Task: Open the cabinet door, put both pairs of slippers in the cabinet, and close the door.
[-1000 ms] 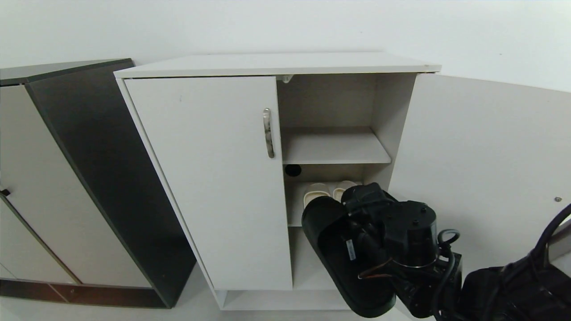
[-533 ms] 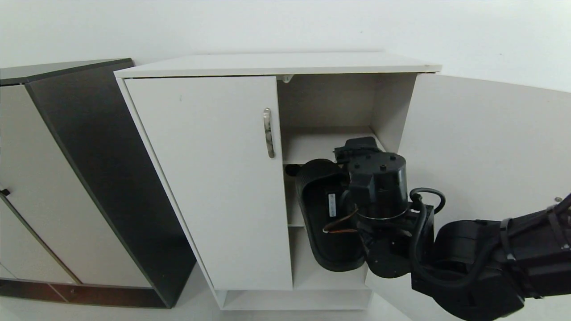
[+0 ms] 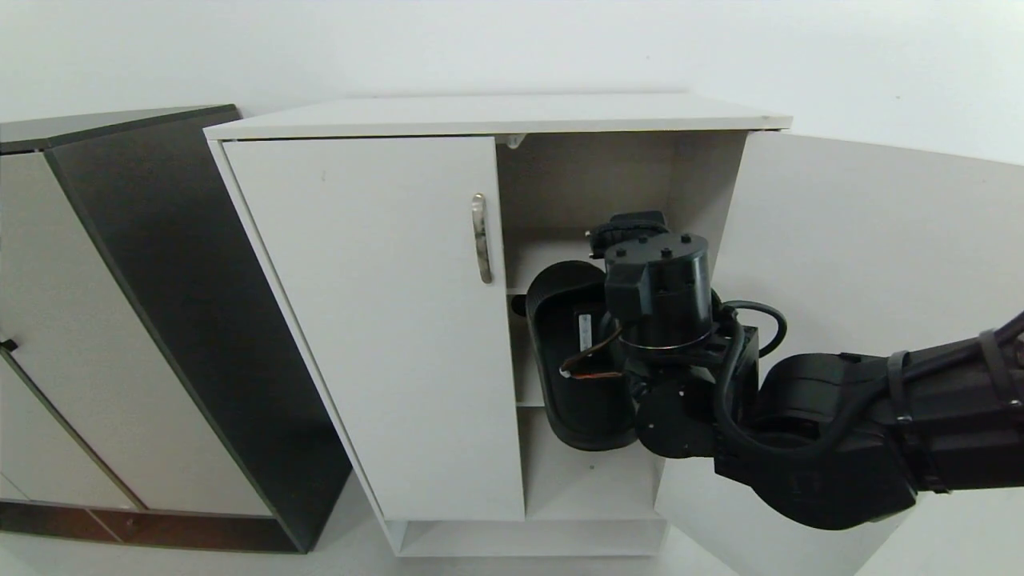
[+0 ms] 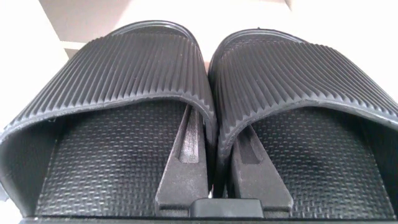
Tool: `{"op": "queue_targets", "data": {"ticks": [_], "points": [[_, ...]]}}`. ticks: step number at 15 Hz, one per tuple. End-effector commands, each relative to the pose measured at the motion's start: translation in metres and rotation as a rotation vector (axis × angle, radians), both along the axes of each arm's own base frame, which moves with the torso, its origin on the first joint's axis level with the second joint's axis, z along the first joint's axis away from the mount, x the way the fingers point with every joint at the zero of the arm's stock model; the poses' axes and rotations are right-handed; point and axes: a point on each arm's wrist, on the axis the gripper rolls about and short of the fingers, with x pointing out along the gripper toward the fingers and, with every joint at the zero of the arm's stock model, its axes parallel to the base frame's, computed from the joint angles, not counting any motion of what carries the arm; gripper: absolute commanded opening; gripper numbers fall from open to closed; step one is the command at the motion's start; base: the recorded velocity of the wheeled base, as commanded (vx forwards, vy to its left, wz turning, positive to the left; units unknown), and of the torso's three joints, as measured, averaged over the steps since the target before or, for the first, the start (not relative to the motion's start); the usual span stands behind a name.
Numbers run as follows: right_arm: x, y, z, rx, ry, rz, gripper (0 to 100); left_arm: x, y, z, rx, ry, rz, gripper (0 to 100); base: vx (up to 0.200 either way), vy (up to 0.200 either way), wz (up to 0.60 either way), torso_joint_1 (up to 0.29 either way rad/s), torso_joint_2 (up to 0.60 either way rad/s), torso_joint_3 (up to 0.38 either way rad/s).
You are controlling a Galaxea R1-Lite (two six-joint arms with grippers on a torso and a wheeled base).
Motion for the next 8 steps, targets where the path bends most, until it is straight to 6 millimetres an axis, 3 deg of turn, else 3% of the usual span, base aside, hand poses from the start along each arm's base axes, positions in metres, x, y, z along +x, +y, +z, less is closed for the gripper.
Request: {"op": "queue_targets", "data": {"ticks": [1, 4, 8], "points": [[0.0008, 0.0014, -0.0025, -0.005, 0.004, 0.001, 0, 0.0000, 0.0000, 0.0000, -0.001, 0.000, 0.001, 0, 0.000, 0.000, 0.00, 0.000, 0.00, 0.000], [0.0066, -0.0007, -0.0066, -0.013, 0.011, -0.014, 0, 0.0000, 0.0000, 0.0000, -0.001, 0.000, 0.001, 0, 0.000, 0.000, 0.00, 0.000, 0.00, 0.000], [0.0089, -0.0026, -0.0079, -0.013, 0.013, -0.022, 0, 0.0000, 0.0000, 0.0000, -0.001, 0.000, 0.002, 0, 0.200, 0.000, 0.00, -0.005, 0.00, 0.002]]}}
